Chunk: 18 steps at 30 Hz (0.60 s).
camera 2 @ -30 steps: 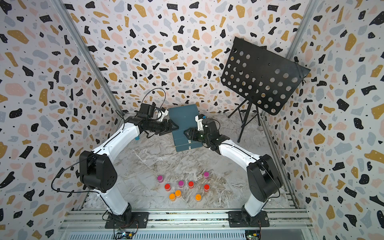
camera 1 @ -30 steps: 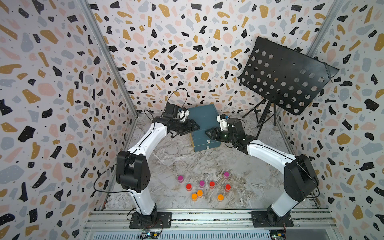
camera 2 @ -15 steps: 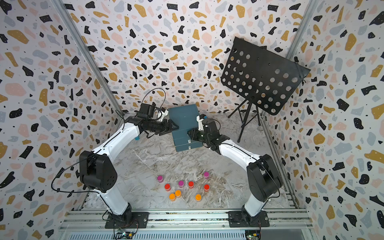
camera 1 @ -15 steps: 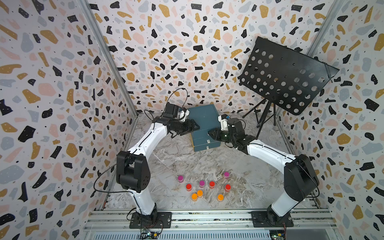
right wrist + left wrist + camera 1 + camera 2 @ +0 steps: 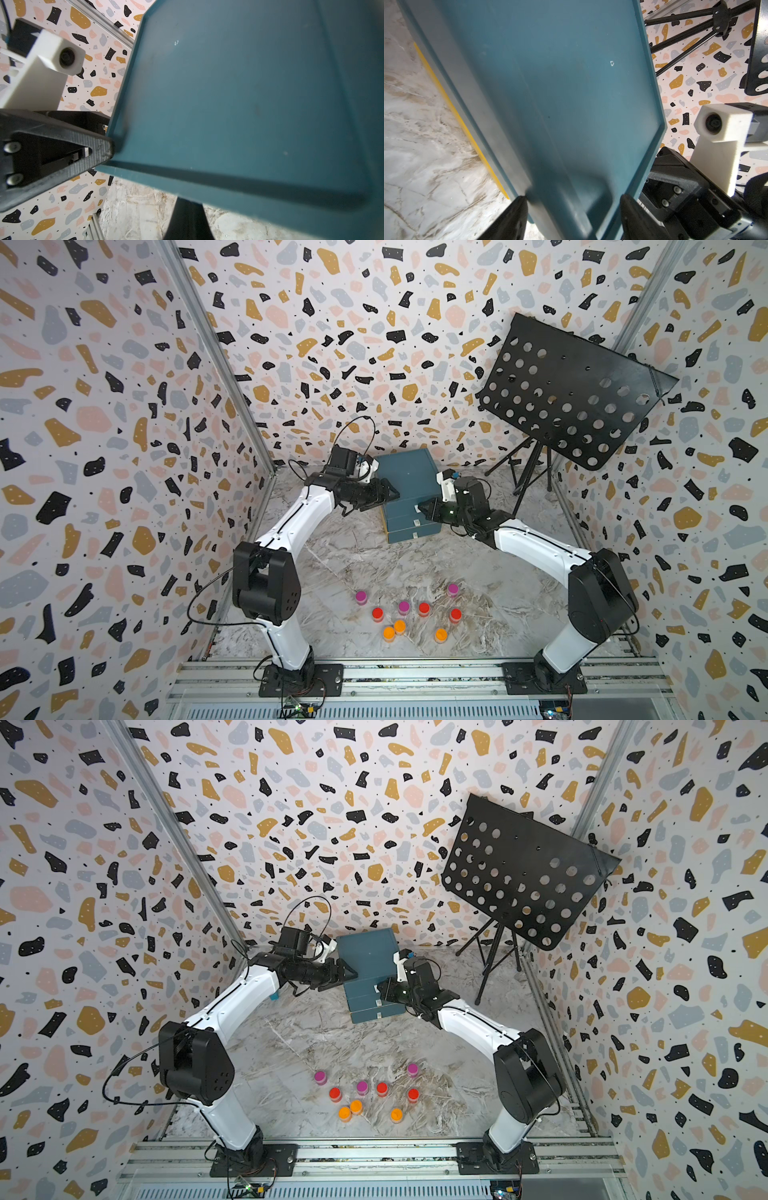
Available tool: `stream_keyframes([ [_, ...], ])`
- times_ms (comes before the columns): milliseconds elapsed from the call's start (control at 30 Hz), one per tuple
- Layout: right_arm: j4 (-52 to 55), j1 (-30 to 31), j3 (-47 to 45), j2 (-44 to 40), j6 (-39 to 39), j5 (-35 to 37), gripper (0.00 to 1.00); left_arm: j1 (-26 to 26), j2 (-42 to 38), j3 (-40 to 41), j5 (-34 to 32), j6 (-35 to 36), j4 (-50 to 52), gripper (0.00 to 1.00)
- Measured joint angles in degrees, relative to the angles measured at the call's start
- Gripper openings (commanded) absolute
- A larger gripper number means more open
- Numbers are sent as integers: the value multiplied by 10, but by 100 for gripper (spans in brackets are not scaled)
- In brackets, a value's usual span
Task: Put the paint cans in the drawer according to color
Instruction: Open the drawer in the storage box.
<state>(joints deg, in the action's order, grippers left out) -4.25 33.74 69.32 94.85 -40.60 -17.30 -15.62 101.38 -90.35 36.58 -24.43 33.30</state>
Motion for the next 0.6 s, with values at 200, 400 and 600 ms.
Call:
stream_keyframes([
  [200,24,5,0,-13,14,6,0,0,0,0,0,0,0,73],
  [400,52,12,-12,-37,28,15,0,0,0,0,0,0,0,74],
  [600,74,19,-26,-59,39,17,0,0,0,3,0,0,0,75],
])
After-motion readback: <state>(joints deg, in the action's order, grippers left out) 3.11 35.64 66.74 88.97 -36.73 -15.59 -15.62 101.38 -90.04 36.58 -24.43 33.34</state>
